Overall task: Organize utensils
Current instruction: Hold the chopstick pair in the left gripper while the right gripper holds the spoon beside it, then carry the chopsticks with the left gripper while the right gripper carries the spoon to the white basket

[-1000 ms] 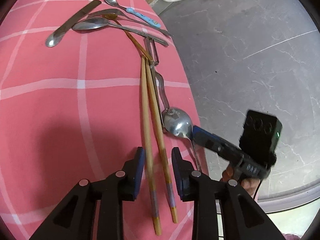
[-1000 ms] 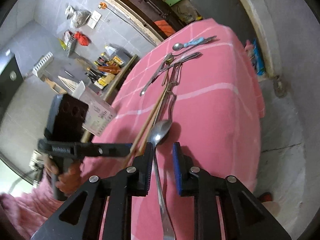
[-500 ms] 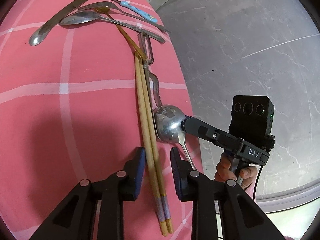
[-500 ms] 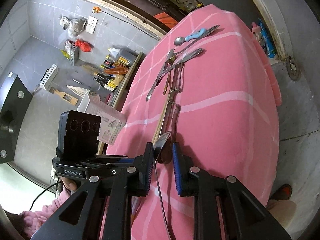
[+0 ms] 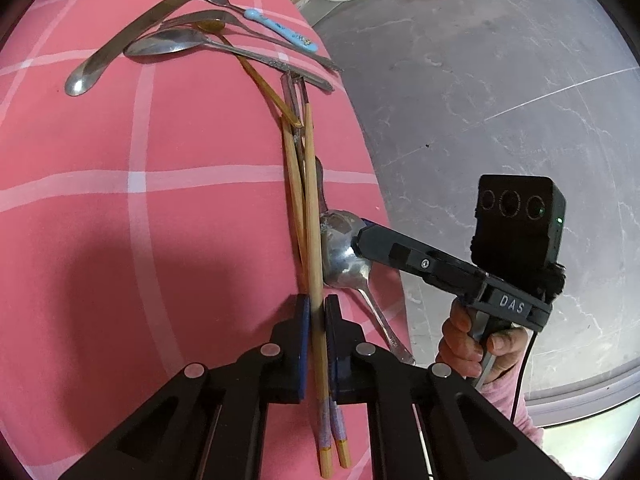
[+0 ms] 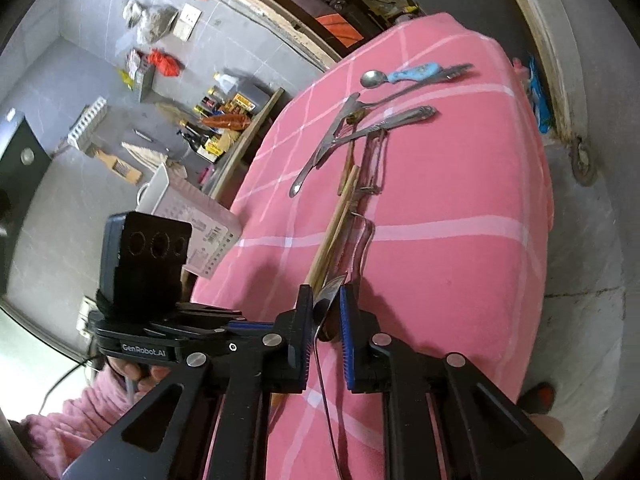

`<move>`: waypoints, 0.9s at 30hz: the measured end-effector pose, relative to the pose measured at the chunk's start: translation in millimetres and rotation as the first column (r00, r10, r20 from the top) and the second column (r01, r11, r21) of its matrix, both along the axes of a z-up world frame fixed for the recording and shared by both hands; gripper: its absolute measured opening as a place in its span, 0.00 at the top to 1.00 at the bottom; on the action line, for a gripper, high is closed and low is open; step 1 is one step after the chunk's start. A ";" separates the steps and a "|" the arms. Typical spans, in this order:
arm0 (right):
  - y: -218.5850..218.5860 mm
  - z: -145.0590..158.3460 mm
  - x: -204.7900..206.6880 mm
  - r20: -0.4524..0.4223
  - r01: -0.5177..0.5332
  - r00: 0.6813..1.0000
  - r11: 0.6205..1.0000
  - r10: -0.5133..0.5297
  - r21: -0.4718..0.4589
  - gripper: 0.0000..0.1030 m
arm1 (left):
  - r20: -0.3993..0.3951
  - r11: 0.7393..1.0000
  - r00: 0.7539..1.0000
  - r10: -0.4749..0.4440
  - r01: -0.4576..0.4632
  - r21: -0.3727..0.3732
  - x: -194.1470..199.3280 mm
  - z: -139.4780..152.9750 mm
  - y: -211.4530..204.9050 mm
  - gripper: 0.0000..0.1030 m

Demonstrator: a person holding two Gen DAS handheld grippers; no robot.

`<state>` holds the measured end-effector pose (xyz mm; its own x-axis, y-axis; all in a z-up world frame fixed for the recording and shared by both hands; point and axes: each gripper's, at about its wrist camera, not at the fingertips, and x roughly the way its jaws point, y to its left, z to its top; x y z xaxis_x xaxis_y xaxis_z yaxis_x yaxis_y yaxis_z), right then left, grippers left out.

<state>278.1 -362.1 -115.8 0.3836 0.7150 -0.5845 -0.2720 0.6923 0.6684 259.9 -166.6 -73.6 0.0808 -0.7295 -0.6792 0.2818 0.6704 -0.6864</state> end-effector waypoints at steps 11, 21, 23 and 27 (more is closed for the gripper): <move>-4.8 25.6 -24.7 0.124 0.023 0.992 0.999 -0.019 -0.037 0.98 | 0.116 0.999 0.992 0.042 -0.043 0.006 -19.4 26.3 21.0 0.93; -15.0 71.3 -45.4 0.322 0.073 0.943 0.997 -0.078 0.027 0.98 | 0.319 0.991 0.938 0.135 -0.122 -0.060 -36.4 76.6 44.8 0.93; -14.8 87.3 -46.0 0.380 0.069 0.921 0.995 -0.091 0.071 0.98 | 0.381 0.983 0.906 0.185 -0.166 -0.083 -39.3 95.7 53.4 0.93; -3.6 118.3 -38.2 0.474 0.036 0.873 0.985 -0.114 0.169 0.98 | 0.458 0.958 0.841 0.287 -0.254 -0.135 -42.8 131.4 83.3 0.93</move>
<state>239.8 -365.8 2.5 0.6453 0.7368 -0.2018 -0.5374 0.6256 0.5656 217.1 -83.3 57.8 0.5777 -0.6734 -0.4613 0.3948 0.7252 -0.5642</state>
